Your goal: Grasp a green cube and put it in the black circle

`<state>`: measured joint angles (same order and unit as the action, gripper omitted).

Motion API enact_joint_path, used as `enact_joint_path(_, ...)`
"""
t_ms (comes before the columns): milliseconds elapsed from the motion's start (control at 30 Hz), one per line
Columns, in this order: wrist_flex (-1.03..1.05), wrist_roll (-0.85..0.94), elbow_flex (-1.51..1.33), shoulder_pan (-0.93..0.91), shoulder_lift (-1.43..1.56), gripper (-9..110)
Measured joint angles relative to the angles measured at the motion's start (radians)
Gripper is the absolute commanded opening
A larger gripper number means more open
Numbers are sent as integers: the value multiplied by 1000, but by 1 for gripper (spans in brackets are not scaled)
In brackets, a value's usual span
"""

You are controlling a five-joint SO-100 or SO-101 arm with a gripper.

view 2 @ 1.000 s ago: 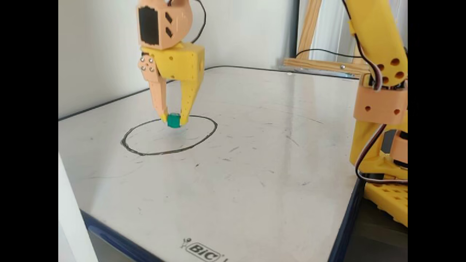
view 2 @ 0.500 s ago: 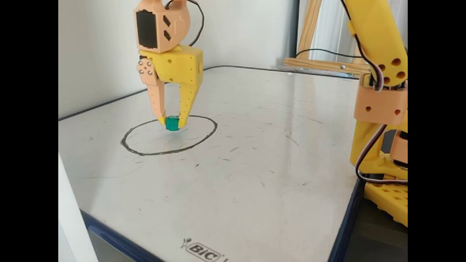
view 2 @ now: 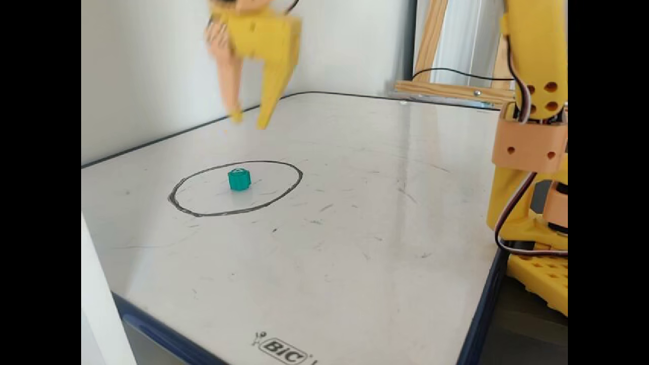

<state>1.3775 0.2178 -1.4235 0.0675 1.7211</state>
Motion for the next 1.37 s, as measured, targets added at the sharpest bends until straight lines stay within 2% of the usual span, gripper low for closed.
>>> enact_joint_path(167, -6, -97, -250, -57, 508, 0)
enact_joint_path(367, -44, -183, -657, 25, 1042, 0)
enact_joint_path(633, -110, -184, -1167, 31, 1520, 0)
enact_joint_path(800, -132, -170, -1373, 6, 1638, 0)
enact_joint_path(1000, -324, -158, -1577, -26, 1660, 0)
enact_joint_path(1367, -354, -158, -1663, -3, 1660, 0)
